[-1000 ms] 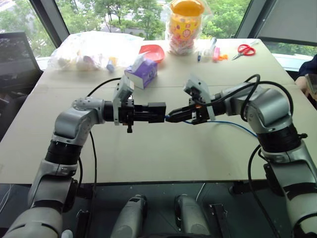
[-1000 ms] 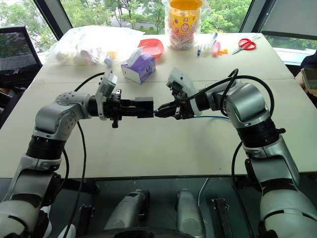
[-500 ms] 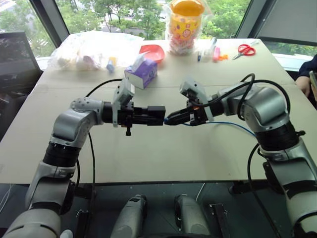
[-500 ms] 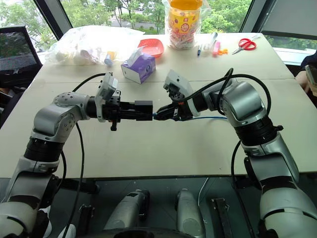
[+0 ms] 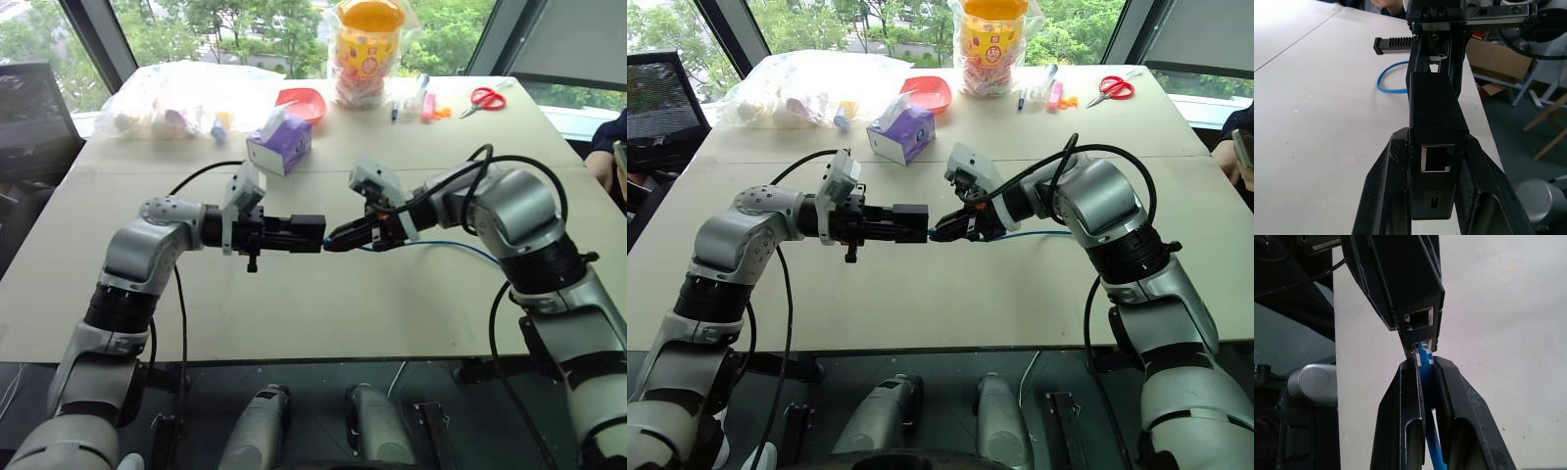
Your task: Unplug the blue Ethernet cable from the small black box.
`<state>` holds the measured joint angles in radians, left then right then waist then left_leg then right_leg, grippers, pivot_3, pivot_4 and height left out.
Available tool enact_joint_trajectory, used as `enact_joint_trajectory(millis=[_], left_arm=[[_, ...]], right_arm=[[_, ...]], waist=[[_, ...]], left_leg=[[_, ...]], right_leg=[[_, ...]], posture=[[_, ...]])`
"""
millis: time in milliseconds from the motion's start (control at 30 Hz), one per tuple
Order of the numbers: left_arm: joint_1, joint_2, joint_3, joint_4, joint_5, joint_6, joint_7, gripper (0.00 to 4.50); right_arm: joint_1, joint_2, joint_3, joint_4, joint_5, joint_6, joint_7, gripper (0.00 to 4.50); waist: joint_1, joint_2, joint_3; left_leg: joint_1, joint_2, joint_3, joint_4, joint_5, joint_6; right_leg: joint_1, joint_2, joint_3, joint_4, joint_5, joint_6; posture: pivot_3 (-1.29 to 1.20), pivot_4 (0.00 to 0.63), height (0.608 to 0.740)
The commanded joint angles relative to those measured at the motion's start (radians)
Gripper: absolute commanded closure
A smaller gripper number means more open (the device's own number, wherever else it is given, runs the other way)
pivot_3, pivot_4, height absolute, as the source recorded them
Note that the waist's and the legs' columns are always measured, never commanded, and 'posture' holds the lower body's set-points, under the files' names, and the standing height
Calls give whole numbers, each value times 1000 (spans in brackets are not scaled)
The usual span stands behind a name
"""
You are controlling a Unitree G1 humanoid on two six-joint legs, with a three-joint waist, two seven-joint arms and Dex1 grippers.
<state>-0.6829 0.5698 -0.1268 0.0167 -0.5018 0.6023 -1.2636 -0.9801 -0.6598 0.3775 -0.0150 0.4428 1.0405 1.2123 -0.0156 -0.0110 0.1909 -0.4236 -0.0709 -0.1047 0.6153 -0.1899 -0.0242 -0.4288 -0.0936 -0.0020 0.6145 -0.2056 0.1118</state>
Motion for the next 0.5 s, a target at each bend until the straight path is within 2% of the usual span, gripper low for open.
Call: enact_joint_trajectory(millis=[33,400,500], left_arm=[[6,39,19,-32,-8,-4,-21,3987],[34,75,25,-43,-8,-13,-18,3987],[39,38,9,-6,49,-99,25,3987]], right_arm=[[5,-56,-26,42,-34,-49,10,4471],[46,-117,-39,142,-93,-138,17,4471],[81,-78,-47,234,-192,-248,-126,4471]], waist=[[0,0,0],[-1,0,0],[1,0,0]], left_leg=[[0,0,0,0,0,0],[0,0,0,0,0,0],[0,0,1,0,0,0]], right_leg=[[0,0,0,0,0,0],[0,0,0,0,0,0],[0,0,0,0,0,0]], posture=[[0,150,740],[0,150,740],[0,150,740]])
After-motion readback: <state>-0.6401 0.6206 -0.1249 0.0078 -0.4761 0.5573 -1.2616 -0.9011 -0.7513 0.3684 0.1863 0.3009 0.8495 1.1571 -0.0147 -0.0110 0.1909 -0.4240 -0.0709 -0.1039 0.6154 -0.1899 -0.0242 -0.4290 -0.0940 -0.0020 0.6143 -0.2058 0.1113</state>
